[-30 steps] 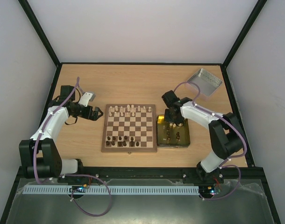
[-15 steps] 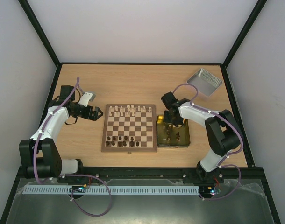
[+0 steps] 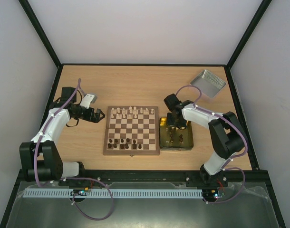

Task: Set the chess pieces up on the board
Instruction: Pick up the chess piece from the storage box, then place the chess piece on the chessboard.

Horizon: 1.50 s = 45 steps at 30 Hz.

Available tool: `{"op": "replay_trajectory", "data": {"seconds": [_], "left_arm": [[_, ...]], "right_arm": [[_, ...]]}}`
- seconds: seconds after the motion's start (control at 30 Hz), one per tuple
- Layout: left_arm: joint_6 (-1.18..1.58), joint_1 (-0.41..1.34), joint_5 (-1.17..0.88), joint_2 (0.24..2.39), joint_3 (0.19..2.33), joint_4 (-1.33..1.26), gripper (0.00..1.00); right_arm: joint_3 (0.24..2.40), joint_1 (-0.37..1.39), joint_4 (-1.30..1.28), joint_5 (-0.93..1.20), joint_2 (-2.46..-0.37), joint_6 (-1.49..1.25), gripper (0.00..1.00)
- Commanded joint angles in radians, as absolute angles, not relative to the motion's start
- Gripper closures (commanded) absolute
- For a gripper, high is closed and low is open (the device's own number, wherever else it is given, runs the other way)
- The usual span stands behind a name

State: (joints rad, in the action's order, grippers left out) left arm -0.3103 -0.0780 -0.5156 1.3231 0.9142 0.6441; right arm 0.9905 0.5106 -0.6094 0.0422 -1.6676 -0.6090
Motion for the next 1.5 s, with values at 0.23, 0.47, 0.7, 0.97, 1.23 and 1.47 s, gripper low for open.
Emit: {"op": "replay_trajectory", "data": {"seconds": [0.23, 0.47, 0.7, 0.97, 1.23, 1.47], "left_arm": [[-0.315, -0.072, -0.523, 1.338, 0.917, 0.656, 0.01], [-0.314, -0.069, -0.521, 1.339, 0.919, 0.656, 0.01], [-0.312, -0.070, -0.519, 1.336, 0.917, 0.654, 0.01], [-0.302, -0.072, -0.499, 1.329, 0.913, 0.639, 0.01], [-0.299, -0.072, -0.495, 1.327, 0.912, 0.637, 0.01], [-0.299, -0.072, -0.495, 1.329, 0.911, 0.637, 0.01]], "right_arm": [[1.135, 0.542, -0.791, -0.036, -1.580, -0.578, 0.92], [1.317, 0.638, -0.857, -0.020, -1.632, -0.604, 0.92], [1.438, 0.709, -0.831, 0.022, -1.757, -0.625, 0.93], [1.577, 0.770, -0.827, 0.028, -1.891, -0.629, 0.93], [1.636, 0.782, -0.806, 0.061, -1.973, -0.632, 0.93], [1.668, 0.790, -0.809, 0.049, -2.020, -0.626, 0.93]]}}
